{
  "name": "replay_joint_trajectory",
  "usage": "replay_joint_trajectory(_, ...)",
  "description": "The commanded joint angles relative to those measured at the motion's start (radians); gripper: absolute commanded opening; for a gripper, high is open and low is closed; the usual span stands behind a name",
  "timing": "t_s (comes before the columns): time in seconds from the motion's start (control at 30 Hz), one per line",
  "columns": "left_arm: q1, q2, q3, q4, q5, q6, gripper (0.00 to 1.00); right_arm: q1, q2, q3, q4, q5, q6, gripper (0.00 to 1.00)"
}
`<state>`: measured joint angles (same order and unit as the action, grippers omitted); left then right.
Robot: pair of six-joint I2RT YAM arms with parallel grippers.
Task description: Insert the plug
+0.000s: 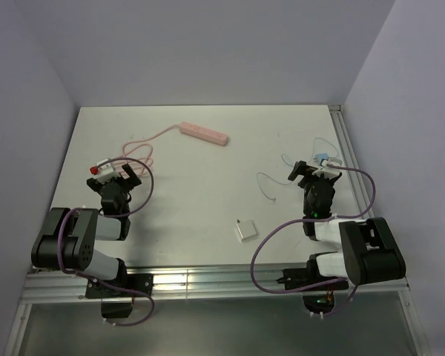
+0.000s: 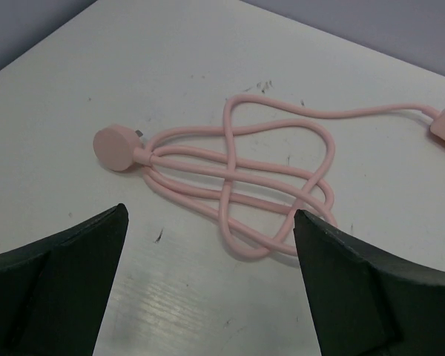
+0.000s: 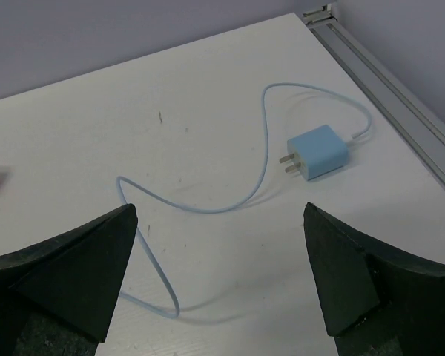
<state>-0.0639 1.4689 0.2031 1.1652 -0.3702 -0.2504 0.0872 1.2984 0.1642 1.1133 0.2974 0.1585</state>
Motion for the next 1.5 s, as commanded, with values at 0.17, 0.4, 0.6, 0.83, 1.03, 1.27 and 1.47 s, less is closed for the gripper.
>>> replay_joint_trajectory(0.17, 0.001, -0.010, 0.022, 0.091, -0.032, 0.039, 0.99, 0.000, -0.002, 0.028, 0.037, 0.032, -0.028, 1.00)
replay_joint_trajectory(0.4, 0.001, -0.009, 0.022, 0.093, -0.032, 0.039, 1.00, 0.000, -0.002, 0.028, 0.036, 0.032, -0.030, 1.00)
replay_joint_trajectory(0.6, 0.001, -0.007, 0.025, 0.087, -0.029, 0.039, 0.99, 0.000, -0.005, 0.028, 0.036, 0.032, -0.028, 1.00)
replay_joint_trajectory(0.83, 0.013, -0.016, 0.010, 0.114, -0.007, 0.042, 0.99, 0.029, -0.063, 0.064, -0.076, 0.084, -0.071, 1.00)
replay_joint_trajectory(1.03, -0.037, -0.218, 0.042, -0.097, -0.117, 0.053, 0.99, 0.199, -0.175, 0.118, -0.206, 0.223, -0.232, 1.00)
replay_joint_trajectory(1.27, -0.053, -0.410, 0.243, -0.663, -0.259, -0.300, 1.00, 0.295, -0.132, 0.595, -0.897, 0.156, 0.057, 1.00)
replay_joint_trajectory(1.47, -0.053, -0.407, 0.539, -1.354, -0.322, -0.750, 0.99, 0.293, 0.095, 0.900, -1.161, -0.204, 0.128, 1.00)
